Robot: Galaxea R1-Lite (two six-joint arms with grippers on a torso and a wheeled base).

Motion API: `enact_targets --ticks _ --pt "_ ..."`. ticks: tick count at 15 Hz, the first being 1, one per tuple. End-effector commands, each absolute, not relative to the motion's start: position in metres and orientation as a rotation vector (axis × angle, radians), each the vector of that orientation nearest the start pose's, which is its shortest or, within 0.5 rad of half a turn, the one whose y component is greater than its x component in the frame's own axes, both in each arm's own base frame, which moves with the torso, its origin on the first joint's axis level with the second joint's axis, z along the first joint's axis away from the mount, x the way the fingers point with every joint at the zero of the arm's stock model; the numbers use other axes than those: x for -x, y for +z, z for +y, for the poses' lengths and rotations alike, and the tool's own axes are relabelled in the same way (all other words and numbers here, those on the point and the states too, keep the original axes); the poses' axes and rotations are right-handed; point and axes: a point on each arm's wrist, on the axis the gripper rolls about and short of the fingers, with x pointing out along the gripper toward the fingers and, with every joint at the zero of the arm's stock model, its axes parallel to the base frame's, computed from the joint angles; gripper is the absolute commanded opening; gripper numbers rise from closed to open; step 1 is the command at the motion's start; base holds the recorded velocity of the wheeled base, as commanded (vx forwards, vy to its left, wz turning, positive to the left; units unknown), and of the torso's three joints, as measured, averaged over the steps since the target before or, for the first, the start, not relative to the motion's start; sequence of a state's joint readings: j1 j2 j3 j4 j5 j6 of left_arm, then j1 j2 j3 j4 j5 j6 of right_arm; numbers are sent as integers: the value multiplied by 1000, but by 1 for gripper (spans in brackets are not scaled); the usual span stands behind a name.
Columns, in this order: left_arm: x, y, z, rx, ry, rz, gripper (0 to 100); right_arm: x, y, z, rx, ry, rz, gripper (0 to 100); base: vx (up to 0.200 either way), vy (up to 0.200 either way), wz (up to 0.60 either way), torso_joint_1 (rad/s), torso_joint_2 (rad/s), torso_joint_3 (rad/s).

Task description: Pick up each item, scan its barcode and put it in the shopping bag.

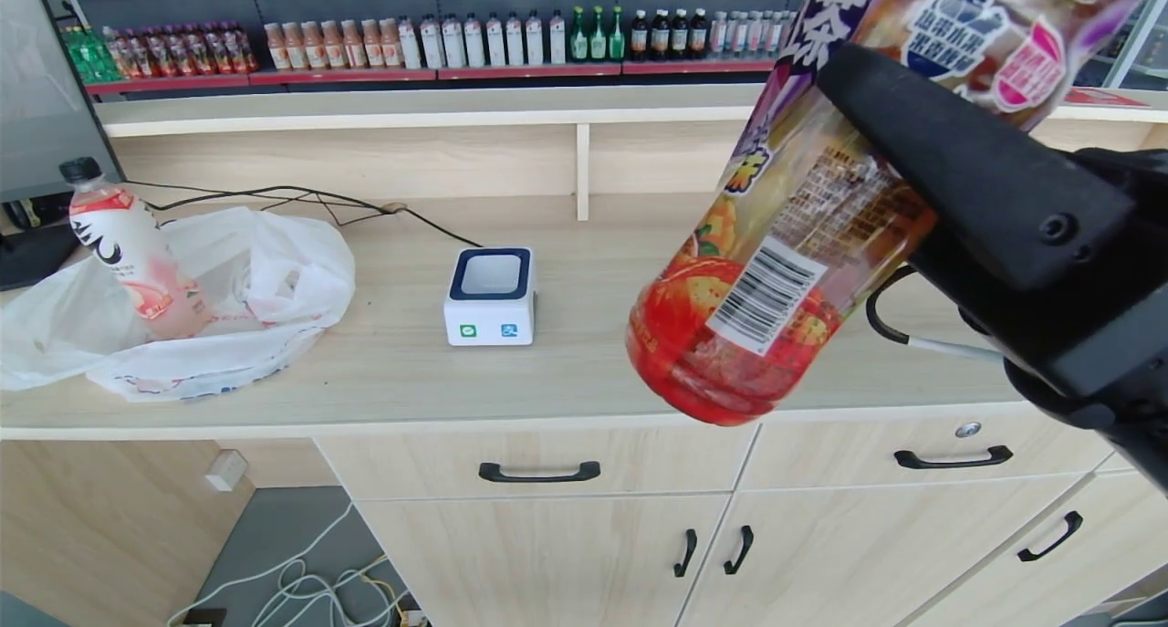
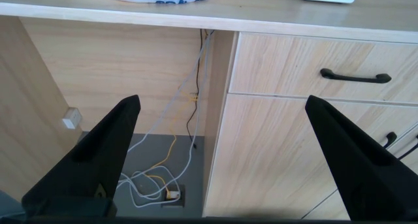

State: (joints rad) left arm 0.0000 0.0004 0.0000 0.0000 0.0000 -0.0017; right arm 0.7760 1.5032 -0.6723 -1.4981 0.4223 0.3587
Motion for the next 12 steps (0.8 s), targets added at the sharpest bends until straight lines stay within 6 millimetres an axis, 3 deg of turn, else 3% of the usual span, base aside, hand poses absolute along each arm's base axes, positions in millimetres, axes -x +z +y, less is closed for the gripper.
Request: enact_targets --ticks 1,12 --pt "23 75 0 3 0 0 100 -161 281 171 -427 1269 -473 0 0 0 0 0 0 0" --pt "23 75 0 2 0 0 100 -160 283 172 -428 1277 -481 0 0 0 0 0 0 0"
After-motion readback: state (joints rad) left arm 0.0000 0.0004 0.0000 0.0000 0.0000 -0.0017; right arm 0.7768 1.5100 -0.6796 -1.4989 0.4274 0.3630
